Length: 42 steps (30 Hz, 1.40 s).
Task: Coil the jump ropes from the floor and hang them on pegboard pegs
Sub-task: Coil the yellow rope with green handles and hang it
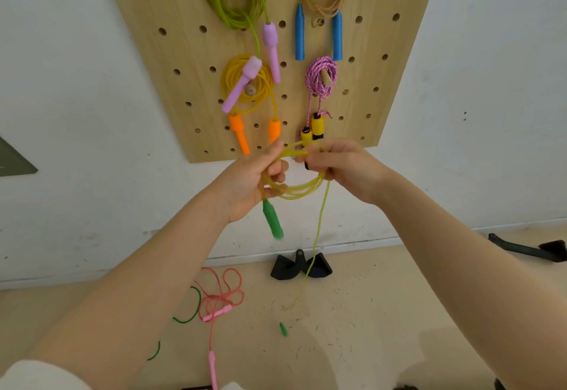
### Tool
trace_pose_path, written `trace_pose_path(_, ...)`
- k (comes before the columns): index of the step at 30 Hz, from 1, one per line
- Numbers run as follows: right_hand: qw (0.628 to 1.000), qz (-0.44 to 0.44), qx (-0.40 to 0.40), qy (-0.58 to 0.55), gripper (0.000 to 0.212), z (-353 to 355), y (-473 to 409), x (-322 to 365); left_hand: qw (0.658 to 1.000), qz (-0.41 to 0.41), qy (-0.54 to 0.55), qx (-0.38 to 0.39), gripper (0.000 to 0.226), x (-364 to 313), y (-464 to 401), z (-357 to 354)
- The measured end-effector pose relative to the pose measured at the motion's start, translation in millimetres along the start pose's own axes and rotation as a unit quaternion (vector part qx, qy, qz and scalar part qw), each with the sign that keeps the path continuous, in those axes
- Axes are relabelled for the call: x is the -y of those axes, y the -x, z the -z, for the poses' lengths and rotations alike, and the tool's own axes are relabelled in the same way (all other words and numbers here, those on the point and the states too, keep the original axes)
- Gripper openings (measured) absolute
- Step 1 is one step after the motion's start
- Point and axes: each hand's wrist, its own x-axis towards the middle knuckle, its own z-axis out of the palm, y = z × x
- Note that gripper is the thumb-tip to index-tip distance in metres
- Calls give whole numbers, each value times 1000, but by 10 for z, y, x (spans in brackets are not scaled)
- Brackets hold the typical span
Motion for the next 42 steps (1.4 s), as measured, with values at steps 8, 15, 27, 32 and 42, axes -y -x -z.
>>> trace_pose_path(8, 992, -10, -4, -127, 23, 54, 83, -74, 975, -114, 188, 25, 41, 28, -94, -326)
trace_pose_path(15, 966, -61, -25, 249, 36, 240, 331, -179, 984, -92, 150, 8, 41, 94, -76, -566)
trace_pose_path(27, 832, -6, 136, 537, 23, 363, 643, 491, 950, 8, -286, -124, 40, 618, -277, -876)
trace_pose_path(32, 941, 32, -31, 336, 18, 935, 708, 433, 991, -10, -131, 22, 50, 577, -7, -1192)
trace_pose_path(42, 916, -84, 128, 371, 27, 740, 1009, -338, 981, -183, 16, -65, 40, 401, 8, -1450)
